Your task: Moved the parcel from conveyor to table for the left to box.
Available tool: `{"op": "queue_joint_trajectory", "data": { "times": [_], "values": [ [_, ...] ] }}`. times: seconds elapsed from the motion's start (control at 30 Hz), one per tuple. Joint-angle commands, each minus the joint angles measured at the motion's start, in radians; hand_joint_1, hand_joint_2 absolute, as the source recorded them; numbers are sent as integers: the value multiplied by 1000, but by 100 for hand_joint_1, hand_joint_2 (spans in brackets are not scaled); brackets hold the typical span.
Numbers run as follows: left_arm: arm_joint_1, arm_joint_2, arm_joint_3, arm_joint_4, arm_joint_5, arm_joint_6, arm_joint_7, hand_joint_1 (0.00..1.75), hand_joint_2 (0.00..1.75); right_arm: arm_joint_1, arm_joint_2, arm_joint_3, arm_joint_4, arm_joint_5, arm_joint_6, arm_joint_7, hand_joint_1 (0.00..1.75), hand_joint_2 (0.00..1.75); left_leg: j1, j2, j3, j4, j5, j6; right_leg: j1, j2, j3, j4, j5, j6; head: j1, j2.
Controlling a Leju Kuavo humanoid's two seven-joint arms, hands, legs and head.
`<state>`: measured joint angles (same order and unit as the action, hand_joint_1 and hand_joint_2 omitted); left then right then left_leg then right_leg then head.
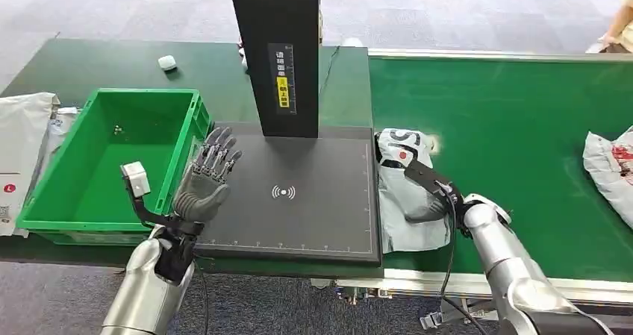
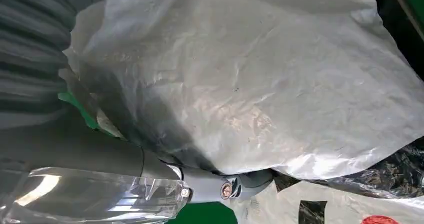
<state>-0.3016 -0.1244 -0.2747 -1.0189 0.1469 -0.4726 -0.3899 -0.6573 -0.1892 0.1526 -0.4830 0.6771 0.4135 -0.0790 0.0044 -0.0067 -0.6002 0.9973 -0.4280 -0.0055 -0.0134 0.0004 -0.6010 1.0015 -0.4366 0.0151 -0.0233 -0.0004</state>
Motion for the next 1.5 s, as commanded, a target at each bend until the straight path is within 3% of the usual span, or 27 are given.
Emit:
{"op": "queue_joint_trajectory", "data": {
  "times": [0.03,0.2,0.37,0.4,0.43,0.9,1.5],
  "values": [
    [-39,30,-29,65,0,-3,4,0,175,-10,-8,46,67,1,17,7,0,175,1,-1,2,-1,0,0,1,-1,3,-1,-1,-1,0,0],
    [10,22,-10,17,-7,18,18,0,175,-2,-8,175,34,40,-30,63,0,175,0,2,3,-1,-1,0,1,1,3,-2,0,-1,0,0],
    [-1,18,-3,37,-19,15,13,0,175,7,-45,282,20,51,-25,51,0,175,1,-1,3,-1,0,0,1,-2,4,-2,-1,-1,0,0],
    [-2,20,-1,37,-18,17,13,0,175,3,-48,301,15,60,-38,55,7,175,1,-1,4,-2,-1,0,1,-1,5,-3,-1,-1,0,0],
    [-2,23,0,37,-17,14,13,0,175,-2,-46,303,10,60,-43,55,175,175,1,0,4,-2,0,0,1,-1,5,-2,0,-1,0,0],
    [22,33,12,10,-2,16,11,0,175,-43,-75,348,-30,59,-17,31,175,175,0,0,3,-1,-1,0,0,0,4,-1,0,-1,0,0],
    [54,43,23,-12,6,21,3,0,175,-64,-57,376,-24,51,-76,33,175,175,0,1,2,0,-1,0,0,1,3,-1,0,-1,0,0]
  ]
}}
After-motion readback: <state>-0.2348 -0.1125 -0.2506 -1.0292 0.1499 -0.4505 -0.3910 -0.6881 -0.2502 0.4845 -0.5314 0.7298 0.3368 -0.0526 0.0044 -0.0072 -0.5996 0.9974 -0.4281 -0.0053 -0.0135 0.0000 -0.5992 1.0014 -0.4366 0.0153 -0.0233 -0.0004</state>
